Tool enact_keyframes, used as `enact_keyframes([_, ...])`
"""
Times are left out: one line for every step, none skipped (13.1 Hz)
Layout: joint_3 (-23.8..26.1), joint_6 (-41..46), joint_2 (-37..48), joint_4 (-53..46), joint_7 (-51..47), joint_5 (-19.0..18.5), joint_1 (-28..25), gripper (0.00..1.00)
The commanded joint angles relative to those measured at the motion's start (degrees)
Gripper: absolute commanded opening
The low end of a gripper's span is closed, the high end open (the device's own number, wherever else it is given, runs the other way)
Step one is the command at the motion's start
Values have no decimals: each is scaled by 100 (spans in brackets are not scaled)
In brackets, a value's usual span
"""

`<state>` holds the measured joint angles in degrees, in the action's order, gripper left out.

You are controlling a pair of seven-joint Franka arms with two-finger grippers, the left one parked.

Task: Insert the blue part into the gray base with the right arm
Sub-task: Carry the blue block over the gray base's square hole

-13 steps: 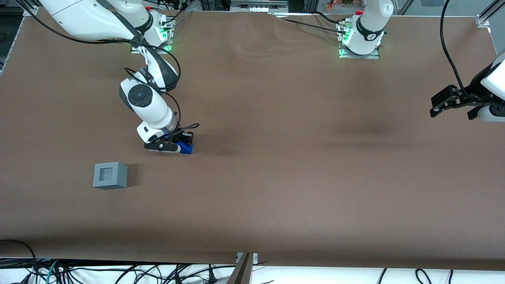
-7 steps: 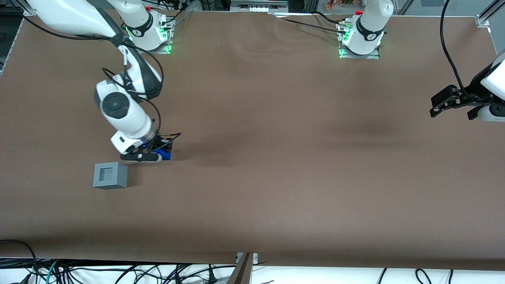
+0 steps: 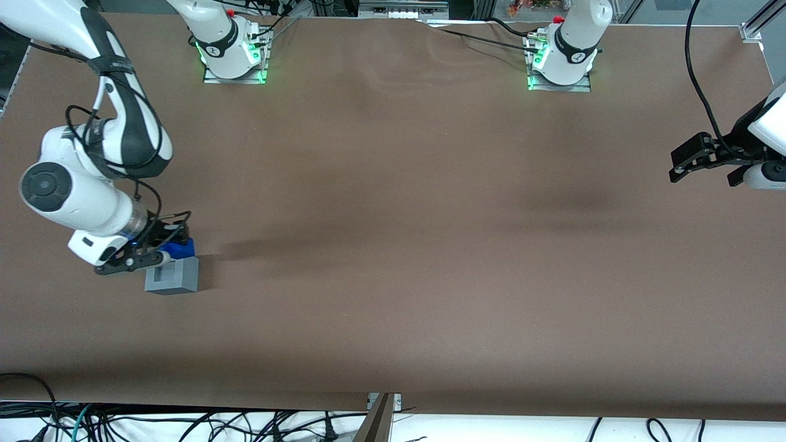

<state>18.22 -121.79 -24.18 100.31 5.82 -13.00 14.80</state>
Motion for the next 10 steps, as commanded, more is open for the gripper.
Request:
enact_keyframes([-196, 59, -34, -117, 576, 104, -13, 46])
enact_keyframes([-205, 50, -113, -239, 673, 104, 14, 46])
enact_keyframes([-214, 50, -192, -318, 735, 96, 40, 46])
enact_keyframes([-205, 59, -280, -406, 753, 104, 66, 46])
enact_keyframes([-214, 103, -359, -529, 771, 104, 75, 46])
enact_keyframes([-214, 112, -412, -608, 788, 104, 75, 46])
enact_keyframes([-214, 129, -473, -679, 780, 104, 84, 46])
enact_keyframes([-205, 138, -561, -767, 780, 104, 102, 46])
enact_keyframes([-214, 173, -649, -881, 771, 113, 111, 46])
enact_keyframes([-205, 330, -763, -1064, 754, 191, 111, 46])
